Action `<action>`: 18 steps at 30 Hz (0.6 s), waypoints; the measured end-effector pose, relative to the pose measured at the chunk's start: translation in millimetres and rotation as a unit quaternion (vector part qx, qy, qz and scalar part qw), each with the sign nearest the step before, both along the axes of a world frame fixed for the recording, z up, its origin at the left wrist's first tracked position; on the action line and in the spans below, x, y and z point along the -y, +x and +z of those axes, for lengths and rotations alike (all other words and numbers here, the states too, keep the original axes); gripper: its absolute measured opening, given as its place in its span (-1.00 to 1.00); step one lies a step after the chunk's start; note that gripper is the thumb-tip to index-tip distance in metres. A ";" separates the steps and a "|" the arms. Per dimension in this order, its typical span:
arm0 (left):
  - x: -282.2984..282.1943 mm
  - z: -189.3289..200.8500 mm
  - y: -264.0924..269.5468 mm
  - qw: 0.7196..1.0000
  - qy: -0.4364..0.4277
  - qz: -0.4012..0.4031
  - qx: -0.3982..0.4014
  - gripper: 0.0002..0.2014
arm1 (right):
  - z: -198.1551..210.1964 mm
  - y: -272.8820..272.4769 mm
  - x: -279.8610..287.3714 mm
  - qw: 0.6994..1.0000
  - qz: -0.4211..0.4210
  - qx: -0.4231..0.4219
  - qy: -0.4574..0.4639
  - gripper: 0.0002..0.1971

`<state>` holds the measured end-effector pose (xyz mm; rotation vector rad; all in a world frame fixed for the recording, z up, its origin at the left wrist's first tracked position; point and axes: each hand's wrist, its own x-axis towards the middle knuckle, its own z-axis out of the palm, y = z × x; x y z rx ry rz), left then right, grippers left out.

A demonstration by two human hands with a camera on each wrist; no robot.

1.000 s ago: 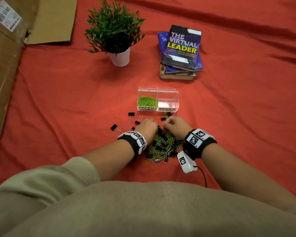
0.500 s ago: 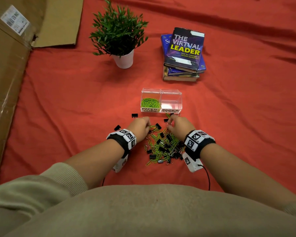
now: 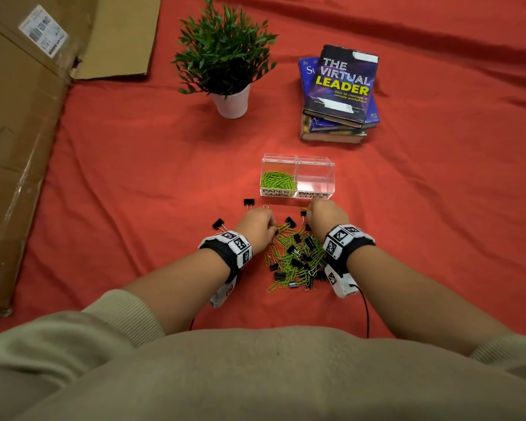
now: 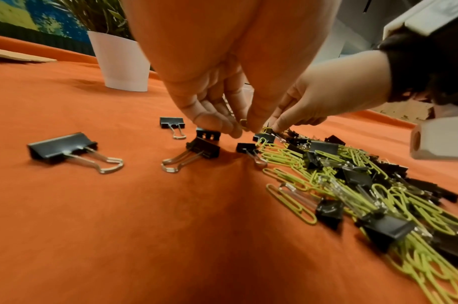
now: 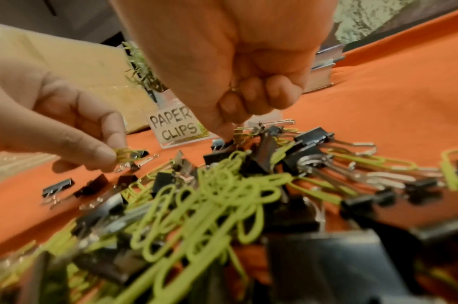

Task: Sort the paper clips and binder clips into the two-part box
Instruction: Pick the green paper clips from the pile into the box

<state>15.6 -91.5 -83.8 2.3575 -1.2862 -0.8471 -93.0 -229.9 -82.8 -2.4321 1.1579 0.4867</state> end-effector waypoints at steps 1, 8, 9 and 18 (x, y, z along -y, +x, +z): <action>1.7 -1.6 -1.6 1.000 -0.003 -0.001 0.003 -0.91 | 0.8 -0.6 1.0 1.000 -0.008 -0.002 0.018 -0.78; 14.5 -7.6 -16.1 0.998 0.013 -0.050 0.044 -0.76 | 12.1 -18.5 2.9 0.982 -0.090 0.111 0.123 -0.80; 15.5 -8.8 -17.7 0.997 0.015 -0.056 0.047 -0.73 | 14.3 -21.4 2.0 0.975 -0.104 0.132 0.148 -0.81; 19.3 -9.0 -26.0 0.990 0.032 -0.101 0.089 -0.80 | 35.5 -33.7 -1.1 0.796 -0.263 0.294 0.459 -0.93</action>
